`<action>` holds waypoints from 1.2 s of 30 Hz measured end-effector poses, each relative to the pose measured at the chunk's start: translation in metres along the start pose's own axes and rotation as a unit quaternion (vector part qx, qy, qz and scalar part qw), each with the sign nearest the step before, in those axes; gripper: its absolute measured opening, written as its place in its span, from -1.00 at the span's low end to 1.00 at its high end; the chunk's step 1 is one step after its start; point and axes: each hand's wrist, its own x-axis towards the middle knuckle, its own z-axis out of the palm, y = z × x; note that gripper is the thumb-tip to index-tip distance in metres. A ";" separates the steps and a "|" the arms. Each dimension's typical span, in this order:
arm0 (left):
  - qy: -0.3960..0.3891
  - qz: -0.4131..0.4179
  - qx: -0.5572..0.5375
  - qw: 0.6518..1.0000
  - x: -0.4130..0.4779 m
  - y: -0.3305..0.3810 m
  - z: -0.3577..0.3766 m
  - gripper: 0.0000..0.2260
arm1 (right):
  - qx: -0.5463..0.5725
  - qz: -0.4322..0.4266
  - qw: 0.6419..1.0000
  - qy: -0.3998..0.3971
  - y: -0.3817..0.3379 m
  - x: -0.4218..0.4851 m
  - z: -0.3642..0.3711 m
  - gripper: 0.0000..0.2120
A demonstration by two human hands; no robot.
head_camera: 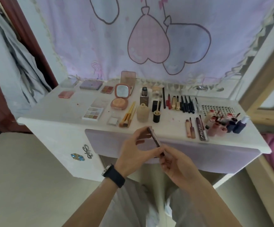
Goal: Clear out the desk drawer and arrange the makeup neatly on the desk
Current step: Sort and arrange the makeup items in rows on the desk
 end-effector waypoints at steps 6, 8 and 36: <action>-0.063 0.038 0.085 0.994 0.001 0.013 0.004 -0.24 | -0.140 -0.071 0.987 0.027 -0.011 -0.012 -0.013 -0.51; -0.078 0.054 0.113 0.989 0.001 0.016 0.003 -0.25 | -0.177 -0.081 0.980 0.028 -0.016 -0.018 -0.012 -0.39; -0.048 0.005 -0.007 0.999 -0.013 0.001 -0.022 -0.34 | -0.146 -0.073 0.987 -0.008 -0.016 -0.015 0.008 -0.39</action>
